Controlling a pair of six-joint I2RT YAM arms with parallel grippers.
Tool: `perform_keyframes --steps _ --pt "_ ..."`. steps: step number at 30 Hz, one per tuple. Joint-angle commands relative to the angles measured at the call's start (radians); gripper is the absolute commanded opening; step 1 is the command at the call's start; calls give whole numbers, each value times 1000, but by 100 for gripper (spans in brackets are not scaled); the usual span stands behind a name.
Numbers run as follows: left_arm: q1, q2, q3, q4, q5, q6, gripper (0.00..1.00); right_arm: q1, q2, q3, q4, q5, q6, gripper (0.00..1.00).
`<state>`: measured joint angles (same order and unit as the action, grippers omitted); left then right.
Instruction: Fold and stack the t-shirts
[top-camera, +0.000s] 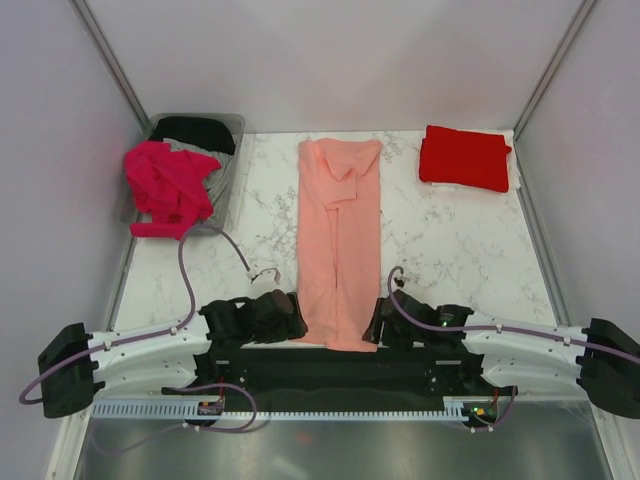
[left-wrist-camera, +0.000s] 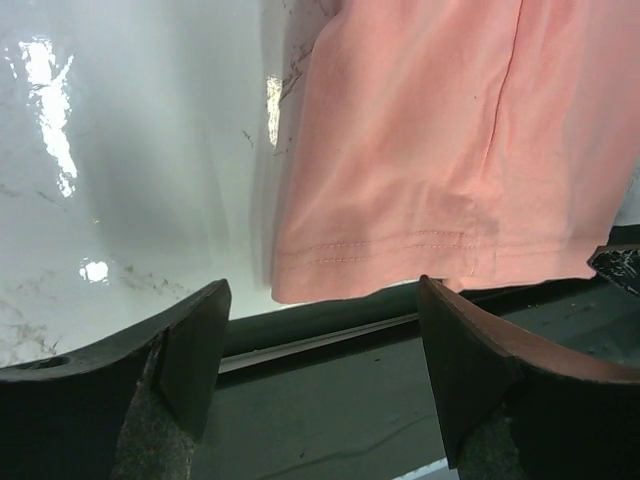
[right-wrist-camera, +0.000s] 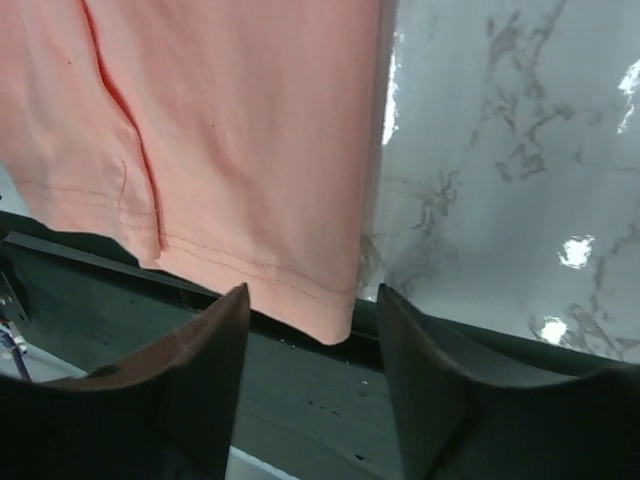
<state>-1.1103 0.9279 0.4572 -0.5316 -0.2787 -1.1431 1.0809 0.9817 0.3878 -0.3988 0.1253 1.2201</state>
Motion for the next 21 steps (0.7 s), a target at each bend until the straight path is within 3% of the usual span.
perform_keyframes --steps 1,3,9,17,21 --pt "3 22 -15 102 -10 -23 81 34 70 0 77 36 48 62" --pt "3 40 -23 114 -8 -32 79 42 95 6 84 39 47 51" --pt "3 57 -41 153 18 -41 69 43 81 -3 75 53 50 36" --pt "3 69 -87 160 15 -75 42 43 78 -12 66 65 50 30" --pt "3 52 -107 162 7 -104 27 43 75 -17 66 68 48 20"
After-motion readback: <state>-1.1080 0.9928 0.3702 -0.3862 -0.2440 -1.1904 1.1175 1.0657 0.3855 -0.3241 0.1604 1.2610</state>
